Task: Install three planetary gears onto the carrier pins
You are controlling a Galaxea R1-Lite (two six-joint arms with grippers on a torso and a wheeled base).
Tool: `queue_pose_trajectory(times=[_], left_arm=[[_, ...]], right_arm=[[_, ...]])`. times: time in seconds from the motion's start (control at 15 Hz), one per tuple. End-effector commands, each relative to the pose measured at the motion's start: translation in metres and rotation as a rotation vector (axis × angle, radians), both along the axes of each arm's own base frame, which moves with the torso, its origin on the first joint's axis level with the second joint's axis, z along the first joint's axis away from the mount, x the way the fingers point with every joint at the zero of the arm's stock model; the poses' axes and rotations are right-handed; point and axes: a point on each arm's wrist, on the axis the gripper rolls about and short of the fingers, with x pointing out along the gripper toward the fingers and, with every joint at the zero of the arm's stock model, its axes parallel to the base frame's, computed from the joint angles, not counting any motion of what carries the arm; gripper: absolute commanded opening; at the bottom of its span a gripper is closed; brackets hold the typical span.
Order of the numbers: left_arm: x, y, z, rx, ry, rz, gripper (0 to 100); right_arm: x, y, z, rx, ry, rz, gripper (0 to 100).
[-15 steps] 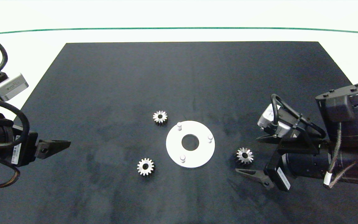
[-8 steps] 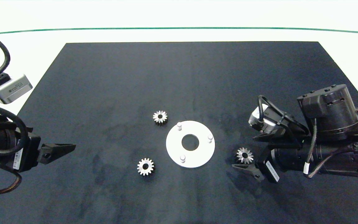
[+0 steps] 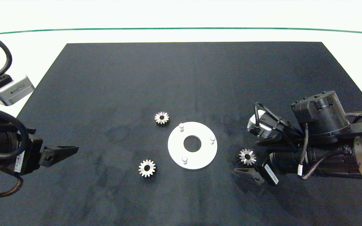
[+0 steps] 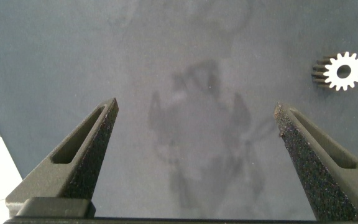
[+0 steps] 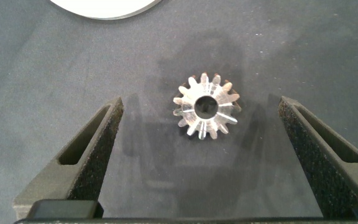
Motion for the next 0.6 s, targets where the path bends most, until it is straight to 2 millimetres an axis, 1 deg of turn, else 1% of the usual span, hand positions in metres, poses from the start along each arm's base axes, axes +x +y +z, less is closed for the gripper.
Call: queue_pose_trajectory(times=[0.07, 0.2, 0.6], left_arm=[[-0.0025, 0.0006, 0.0011, 0.000, -0.006, 0.000, 100], [-0.0029, 0.0007, 0.0018, -0.001, -0.009, 0.000, 100], [-0.0045, 0.0011, 0.0023, -0.001, -0.014, -0.001, 100]], right_arm=[[0.0023, 0.0013, -0.0043, -0.013, 0.011, -0.001, 100], [0.0042, 0.0024, -0.0077, -0.020, 0.021, -0.001, 99], [0.0075, 0.0049, -0.0119, -0.028, 0.033, 0.002, 87]])
